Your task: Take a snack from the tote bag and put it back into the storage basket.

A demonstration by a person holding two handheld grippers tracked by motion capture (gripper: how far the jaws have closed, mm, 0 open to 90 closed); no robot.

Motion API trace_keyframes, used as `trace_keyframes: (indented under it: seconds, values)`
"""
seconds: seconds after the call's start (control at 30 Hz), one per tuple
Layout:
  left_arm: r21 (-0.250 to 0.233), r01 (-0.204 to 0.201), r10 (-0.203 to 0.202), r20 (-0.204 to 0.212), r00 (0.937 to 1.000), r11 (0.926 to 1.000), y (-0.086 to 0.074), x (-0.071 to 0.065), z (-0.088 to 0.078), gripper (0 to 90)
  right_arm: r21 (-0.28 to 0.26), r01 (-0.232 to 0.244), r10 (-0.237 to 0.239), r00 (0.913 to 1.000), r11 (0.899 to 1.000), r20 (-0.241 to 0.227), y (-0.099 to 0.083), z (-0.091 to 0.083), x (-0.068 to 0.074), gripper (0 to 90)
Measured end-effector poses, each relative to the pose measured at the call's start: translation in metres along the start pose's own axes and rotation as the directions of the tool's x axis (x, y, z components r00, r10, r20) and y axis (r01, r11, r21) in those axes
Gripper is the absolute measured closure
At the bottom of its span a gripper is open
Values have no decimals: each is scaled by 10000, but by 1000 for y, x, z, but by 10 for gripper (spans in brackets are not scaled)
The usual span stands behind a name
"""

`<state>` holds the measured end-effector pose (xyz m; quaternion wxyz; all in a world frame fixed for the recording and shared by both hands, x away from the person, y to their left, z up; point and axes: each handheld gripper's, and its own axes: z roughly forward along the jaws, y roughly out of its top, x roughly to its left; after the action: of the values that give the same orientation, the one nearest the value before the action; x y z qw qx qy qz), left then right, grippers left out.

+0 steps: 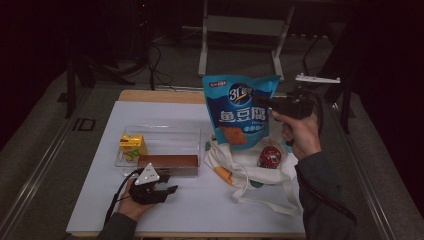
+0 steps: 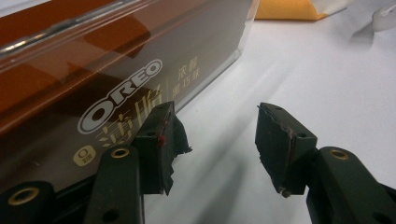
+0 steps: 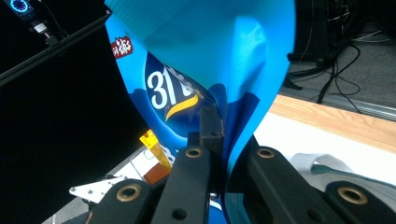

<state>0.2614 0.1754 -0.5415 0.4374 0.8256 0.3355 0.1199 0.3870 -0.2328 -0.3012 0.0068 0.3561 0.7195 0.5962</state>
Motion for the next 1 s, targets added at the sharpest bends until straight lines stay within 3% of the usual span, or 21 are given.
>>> trace_keyframes:
  seconds: [0.33, 1.0]
  values:
    - [44, -105, 105, 6, 9999, 9999, 0, -1, 0, 493, -51, -41, 40, 9997, 10000, -250, 5, 10, 10, 897]
    - [36, -76, 75, 144, 9999, 10000, 0, 0, 0, 490, 93, -130, 136, 9977, 9999, -661, 8, 49, 29, 897]
